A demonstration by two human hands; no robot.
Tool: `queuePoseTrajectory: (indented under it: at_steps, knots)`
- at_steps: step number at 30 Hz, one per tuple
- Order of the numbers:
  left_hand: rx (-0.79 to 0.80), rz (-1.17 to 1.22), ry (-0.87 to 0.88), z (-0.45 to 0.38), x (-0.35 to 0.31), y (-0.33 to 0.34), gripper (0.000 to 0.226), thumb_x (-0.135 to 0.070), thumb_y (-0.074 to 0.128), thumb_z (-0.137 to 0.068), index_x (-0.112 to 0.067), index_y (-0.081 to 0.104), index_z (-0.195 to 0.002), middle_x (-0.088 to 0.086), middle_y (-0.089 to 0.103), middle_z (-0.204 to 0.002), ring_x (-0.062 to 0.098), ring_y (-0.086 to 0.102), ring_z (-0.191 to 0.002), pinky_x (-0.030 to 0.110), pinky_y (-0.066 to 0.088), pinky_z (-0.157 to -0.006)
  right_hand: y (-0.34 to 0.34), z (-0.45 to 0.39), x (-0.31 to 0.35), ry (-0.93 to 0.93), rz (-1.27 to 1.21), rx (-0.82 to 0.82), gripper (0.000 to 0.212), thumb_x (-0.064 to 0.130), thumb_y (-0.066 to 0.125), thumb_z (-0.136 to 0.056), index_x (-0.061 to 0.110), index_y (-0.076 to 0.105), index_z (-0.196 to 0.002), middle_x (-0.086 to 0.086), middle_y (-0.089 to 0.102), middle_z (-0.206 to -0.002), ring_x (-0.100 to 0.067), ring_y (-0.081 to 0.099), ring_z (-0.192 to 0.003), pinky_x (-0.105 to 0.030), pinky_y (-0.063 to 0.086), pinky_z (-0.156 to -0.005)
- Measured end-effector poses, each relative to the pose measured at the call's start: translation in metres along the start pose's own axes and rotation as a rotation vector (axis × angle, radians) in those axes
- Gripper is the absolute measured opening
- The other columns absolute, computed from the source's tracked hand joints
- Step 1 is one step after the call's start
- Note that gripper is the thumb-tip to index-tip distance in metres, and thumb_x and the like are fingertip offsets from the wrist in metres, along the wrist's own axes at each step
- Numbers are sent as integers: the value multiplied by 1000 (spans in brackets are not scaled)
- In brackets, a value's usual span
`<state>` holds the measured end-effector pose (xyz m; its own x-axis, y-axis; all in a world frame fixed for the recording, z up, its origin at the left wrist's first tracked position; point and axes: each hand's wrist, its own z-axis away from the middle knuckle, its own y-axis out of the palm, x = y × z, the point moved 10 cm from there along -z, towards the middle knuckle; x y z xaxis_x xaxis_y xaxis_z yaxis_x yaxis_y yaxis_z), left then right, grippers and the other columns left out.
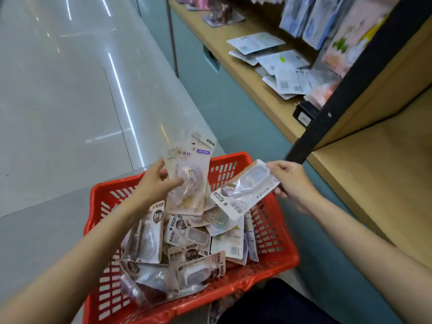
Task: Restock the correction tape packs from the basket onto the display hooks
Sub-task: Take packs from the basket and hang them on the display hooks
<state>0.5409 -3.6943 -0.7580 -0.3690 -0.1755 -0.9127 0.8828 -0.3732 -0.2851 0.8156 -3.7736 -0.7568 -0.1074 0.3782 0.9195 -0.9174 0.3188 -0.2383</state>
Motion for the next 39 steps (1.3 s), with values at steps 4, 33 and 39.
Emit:
queuePoseTrajectory:
  at_steps: [4, 33, 39]
  knots:
    - [42, 260, -54, 12, -26, 5, 30, -3, 55, -88, -22, 50, -111, 8, 65, -90, 8, 66, -55, 23, 50, -49, -15, 27, 29, 78, -376, 93, 22, 13, 47, -97, -3, 58, -107, 5, 45, -43, -3, 33, -33, -12, 21, -29]
    - [523, 677, 266, 105, -201, 79, 75, 0, 65, -67, -23, 41, -134, 15, 63, -120, 33, 64, -104, 44, 56, -77, -33, 164, 178, -343, -380, 243, 74, -16, 62, -76, 35, 43, -125, -3, 59, -124, -20, 65, -103, -37, 55, -83]
    - [363, 597, 340, 104, -229, 63, 60, -4, 69, -73, -30, 46, -122, 5, 67, -114, 24, 69, -93, 42, 57, -75, -68, 169, 201, -470, -146, -62, 60, -5, 77, -69, 23, 48, -113, 0, 59, -116, -8, 63, -100, -26, 55, -77]
